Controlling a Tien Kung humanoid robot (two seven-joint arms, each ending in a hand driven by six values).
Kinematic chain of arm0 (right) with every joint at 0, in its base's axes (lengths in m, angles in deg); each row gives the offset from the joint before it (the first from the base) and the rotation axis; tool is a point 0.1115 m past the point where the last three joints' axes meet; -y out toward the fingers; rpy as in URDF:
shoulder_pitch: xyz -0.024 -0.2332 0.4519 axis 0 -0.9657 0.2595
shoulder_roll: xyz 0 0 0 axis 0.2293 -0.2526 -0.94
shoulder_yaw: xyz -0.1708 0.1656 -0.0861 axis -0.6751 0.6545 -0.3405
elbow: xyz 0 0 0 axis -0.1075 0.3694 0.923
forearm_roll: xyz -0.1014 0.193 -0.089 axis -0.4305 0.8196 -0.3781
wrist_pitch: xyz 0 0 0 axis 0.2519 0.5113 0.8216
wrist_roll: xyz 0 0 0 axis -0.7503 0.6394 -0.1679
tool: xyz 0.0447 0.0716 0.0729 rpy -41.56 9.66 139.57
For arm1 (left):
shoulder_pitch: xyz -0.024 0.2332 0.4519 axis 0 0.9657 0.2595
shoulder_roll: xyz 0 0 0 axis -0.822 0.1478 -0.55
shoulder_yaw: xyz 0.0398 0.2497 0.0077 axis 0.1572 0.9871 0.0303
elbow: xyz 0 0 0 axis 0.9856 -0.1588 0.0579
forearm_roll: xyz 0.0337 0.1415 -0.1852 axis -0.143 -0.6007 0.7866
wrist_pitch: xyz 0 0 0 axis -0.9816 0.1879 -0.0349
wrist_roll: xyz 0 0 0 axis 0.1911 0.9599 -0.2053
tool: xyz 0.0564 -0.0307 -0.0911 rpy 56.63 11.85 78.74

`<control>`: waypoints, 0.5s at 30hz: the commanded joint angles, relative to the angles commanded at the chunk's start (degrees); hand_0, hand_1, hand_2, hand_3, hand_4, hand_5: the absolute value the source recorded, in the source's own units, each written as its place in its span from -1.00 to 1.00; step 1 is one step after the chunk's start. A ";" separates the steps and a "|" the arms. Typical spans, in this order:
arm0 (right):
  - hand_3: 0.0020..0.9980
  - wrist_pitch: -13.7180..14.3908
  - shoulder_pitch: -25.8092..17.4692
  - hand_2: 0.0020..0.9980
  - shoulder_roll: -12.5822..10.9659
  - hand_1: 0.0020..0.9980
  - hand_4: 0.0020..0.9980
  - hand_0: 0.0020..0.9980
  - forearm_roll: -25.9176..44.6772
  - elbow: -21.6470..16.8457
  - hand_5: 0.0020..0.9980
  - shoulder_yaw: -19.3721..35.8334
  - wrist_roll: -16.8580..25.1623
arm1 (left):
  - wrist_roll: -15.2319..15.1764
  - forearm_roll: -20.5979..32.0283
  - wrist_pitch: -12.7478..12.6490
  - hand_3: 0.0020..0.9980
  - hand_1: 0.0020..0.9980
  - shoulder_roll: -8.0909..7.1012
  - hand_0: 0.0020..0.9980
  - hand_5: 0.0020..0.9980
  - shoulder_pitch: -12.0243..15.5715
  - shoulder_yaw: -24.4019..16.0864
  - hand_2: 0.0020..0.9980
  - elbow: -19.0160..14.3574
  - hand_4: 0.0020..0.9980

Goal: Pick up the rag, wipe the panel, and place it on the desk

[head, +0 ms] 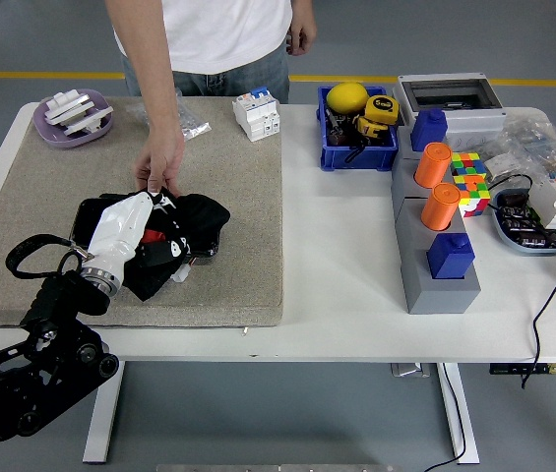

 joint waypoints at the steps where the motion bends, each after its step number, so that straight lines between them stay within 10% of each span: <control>1: 0.27 0.00 0.01 0.39 0.00 0.38 1.00 0.42 -0.05 0.00 0.07 0.05 -0.03 | 0.13 -0.17 0.00 -0.12 -0.71 -0.14 -0.43 -1.00 0.04 -0.22 -0.09 0.14 -0.46; 15: 0.27 -0.15 -0.11 0.39 0.04 0.38 1.00 0.42 -0.03 -0.06 0.07 0.10 -0.12 | 1.44 -2.69 -0.17 -0.12 -0.71 -2.30 -0.43 -1.00 1.12 -5.39 -0.09 2.70 -0.45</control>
